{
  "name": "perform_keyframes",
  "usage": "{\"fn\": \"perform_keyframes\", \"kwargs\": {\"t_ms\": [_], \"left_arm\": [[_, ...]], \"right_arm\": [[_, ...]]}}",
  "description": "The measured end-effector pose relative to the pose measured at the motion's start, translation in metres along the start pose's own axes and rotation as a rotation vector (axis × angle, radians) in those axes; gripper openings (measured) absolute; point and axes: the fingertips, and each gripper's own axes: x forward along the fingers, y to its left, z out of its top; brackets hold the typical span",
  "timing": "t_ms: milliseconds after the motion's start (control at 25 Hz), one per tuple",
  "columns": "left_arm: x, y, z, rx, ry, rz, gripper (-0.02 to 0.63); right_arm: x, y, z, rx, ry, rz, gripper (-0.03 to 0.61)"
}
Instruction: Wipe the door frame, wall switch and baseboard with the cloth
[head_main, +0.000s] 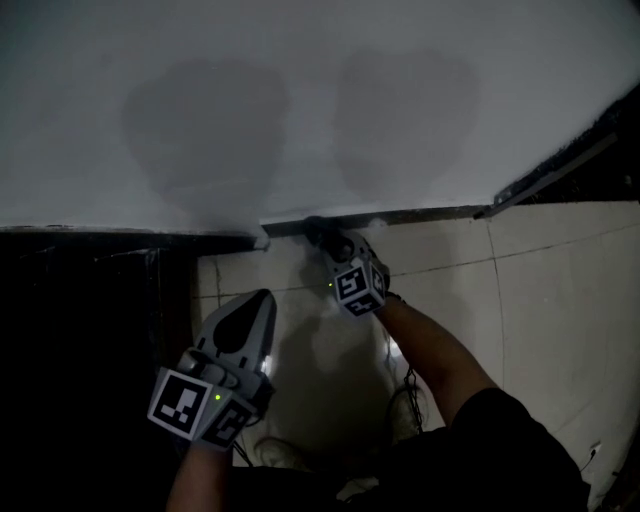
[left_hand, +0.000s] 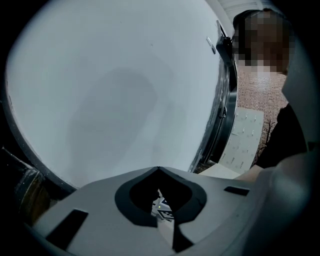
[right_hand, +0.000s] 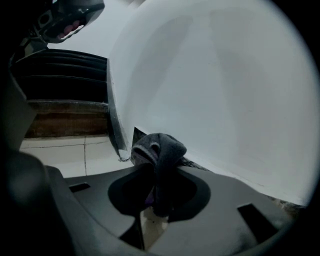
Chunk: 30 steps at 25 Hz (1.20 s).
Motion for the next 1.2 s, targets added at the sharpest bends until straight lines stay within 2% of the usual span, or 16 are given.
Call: {"fn": "perform_keyframes", "kwargs": {"t_ms": [160, 480, 720, 1200], "left_arm": [[0.013, -0.012, -0.002, -0.018, 0.003, -0.022, -0.008], [0.04, -0.03, -0.007, -0.047, 0.003, -0.052, -0.008], [0.062, -0.049, -0.021, -0.033, 0.048, -0.091, -0.008], [0.086, -0.05, -0.039, -0.03, 0.081, -0.062, -0.008]], "right_arm": [[-0.01, -0.02, -0.021, 0.046, 0.003, -0.035, 0.084], [-0.037, -0.063, -0.046, 0.071, 0.013, -0.102, 0.084], [-0.057, -0.093, -0.064, 0.08, 0.035, -0.143, 0.084], [-0.107, -0.17, -0.114, 0.147, 0.089, -0.284, 0.084]]}}
